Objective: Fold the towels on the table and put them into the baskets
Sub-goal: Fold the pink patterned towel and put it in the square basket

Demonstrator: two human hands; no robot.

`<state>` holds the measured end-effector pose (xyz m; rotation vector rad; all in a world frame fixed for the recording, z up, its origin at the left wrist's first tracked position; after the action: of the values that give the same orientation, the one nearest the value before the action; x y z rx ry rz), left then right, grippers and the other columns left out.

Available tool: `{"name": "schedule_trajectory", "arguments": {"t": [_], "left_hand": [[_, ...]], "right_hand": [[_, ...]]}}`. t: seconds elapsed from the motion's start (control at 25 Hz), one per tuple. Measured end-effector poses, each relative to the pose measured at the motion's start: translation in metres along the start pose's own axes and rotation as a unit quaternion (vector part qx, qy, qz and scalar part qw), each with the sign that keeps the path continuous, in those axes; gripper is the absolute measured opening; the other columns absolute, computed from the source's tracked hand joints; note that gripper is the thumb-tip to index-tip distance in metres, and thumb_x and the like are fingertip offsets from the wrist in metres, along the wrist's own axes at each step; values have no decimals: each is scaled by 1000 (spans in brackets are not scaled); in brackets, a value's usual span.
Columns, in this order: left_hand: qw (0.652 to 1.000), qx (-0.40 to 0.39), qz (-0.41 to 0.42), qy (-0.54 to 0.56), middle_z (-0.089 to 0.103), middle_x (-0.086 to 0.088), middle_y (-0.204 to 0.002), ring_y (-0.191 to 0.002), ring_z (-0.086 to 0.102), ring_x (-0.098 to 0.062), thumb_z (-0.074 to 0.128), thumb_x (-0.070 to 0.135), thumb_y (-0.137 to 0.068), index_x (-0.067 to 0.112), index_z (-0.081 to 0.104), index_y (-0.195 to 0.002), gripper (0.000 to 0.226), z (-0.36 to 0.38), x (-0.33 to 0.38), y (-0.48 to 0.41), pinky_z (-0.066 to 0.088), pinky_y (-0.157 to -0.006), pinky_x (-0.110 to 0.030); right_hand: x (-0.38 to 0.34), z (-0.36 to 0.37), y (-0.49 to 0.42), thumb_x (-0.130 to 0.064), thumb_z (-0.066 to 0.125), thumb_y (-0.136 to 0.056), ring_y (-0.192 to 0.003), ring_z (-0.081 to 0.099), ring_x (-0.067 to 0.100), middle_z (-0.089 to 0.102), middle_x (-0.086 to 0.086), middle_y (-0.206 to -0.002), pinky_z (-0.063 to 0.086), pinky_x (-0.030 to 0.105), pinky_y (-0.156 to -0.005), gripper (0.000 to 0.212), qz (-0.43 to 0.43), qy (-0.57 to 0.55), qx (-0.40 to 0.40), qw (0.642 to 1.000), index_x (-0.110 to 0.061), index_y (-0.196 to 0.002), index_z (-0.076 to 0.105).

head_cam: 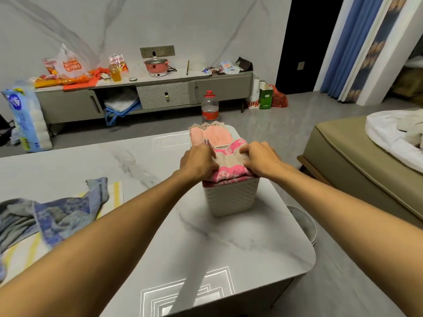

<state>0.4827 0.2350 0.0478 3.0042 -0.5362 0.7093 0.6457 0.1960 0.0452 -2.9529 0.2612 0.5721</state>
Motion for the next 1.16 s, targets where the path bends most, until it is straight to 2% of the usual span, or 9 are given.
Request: {"name": "schedule_trajectory", "arguments": {"t": [0.12, 0.24, 0.36, 0.48, 0.56, 0.64, 0.72, 0.92, 1.16], "left_hand": [[997, 61, 27, -40, 72, -8, -105, -88, 64, -30, 67, 26, -84, 20, 68, -113, 30, -6, 5, 6, 54, -73, -36], [989, 127, 67, -22, 69, -6, -115, -101, 63, -31, 66, 31, -86, 24, 65, -120, 34, -20, 4, 15, 49, -80, -37], [996, 73, 40, 17, 68, -5, -122, -106, 63, -28, 68, 36, -86, 25, 63, -126, 42, -19, -6, 8, 50, -84, -37], [999, -28, 32, -33, 68, -4, -120, -100, 63, -24, 70, 34, -84, 23, 64, -127, 44, -6, -1, -2, 47, -73, -31], [994, -57, 40, -84, 69, -3, -115, -92, 60, -23, 70, 35, -84, 23, 67, -123, 41, -2, 3, -8, 43, -69, -31], [984, -56, 58, -162, 70, -4, -108, -87, 56, -23, 69, 37, -81, 23, 69, -117, 38, 1, 11, -13, 41, -70, -33], [965, -39, 89, -244, 69, -5, -106, -95, 56, -25, 68, 42, -81, 21, 68, -113, 38, 9, 20, -16, 39, -79, -36], [927, -2, 137, -349, 69, -3, -108, -107, 53, -24, 65, 49, -83, 22, 68, -106, 36, 37, 23, -18, 34, -95, -39], [902, -93, 135, -398, 68, 2, -114, -112, 55, -20, 60, 47, -86, 29, 68, -107, 28, 65, 18, -31, 27, -104, -41]], "right_hand": [[-8, 2, -4, -4, 60, -83, -107, 62, 35, 68, 11, -121, 54, 45, -89, 43, -26, 58, 16, 998, -23, -121, 67], [-4, -12, -3, -2, 66, -82, -115, 59, 29, 64, 5, -128, 51, 43, -93, 47, -18, -6, 47, 999, -26, -123, 65], [1, -20, -1, -6, 71, -80, -113, 59, 26, 65, 3, -126, 52, 42, -91, 47, -4, -41, 69, 997, -26, -122, 64], [-4, -9, -4, -17, 74, -82, -115, 59, 31, 65, 6, -128, 50, 43, -90, 50, -11, 67, 24, 997, -26, -129, 60], [-4, -2, -8, -17, 73, -83, -114, 59, 34, 64, 12, -126, 50, 42, -90, 49, -10, 104, -13, 994, -23, -130, 59], [-7, 3, -9, -10, 64, -86, -110, 60, 37, 63, 16, -123, 51, 42, -88, 42, -18, 143, -37, 989, -17, -126, 60], [-13, 8, -9, -6, 56, -87, -110, 60, 37, 63, 17, -122, 51, 39, -88, 38, -39, 194, -47, 979, -14, -123, 61], [-29, 25, -12, -15, 57, -89, -108, 62, 27, 69, 7, -115, 40, 34, -89, 24, -107, 346, -54, 931, -19, -110, 66], [-32, 53, -22, -32, 60, -87, -113, 59, 21, 68, 0, -119, 34, 34, -102, 26, -166, 420, -123, 884, -26, -111, 68]]}}
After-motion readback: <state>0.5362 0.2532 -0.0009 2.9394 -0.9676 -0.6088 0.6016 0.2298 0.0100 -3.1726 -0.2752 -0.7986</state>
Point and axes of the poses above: each hand's wrist, its own y-axis away from the middle knuckle, its own z-axis out of the palm, x = y × z, the point moved 9 cm from there along -y, towards the middle knuckle
